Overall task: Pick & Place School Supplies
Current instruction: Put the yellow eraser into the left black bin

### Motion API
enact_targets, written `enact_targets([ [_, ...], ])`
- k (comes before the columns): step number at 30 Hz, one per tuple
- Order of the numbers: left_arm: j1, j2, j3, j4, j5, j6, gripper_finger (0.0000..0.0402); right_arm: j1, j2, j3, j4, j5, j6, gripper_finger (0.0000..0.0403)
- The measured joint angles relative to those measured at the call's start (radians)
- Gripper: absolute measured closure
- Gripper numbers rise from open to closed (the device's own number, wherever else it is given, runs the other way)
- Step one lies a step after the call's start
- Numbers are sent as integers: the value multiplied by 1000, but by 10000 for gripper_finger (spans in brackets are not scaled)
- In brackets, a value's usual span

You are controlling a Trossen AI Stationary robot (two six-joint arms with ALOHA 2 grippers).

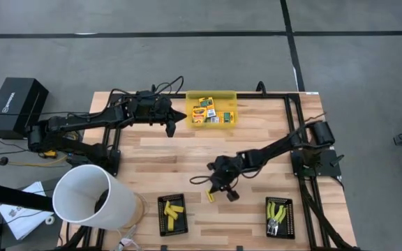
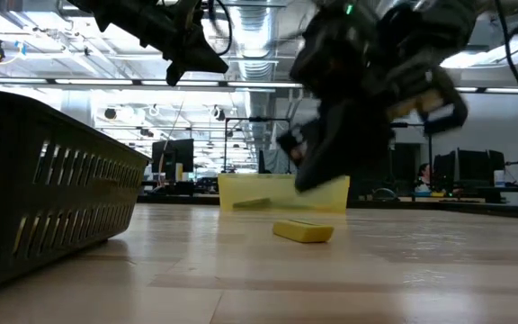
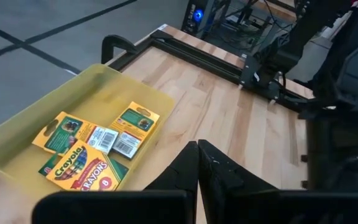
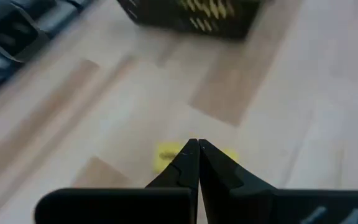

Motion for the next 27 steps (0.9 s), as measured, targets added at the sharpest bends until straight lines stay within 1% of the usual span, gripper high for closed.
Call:
enact_targets([
  [7, 0, 0, 0, 0, 0, 6, 402, 7, 54, -1, 5, 4, 31, 403],
  [27, 0, 0, 0, -1, 2, 6, 402, 7, 54, 0, 7, 5, 38, 403],
])
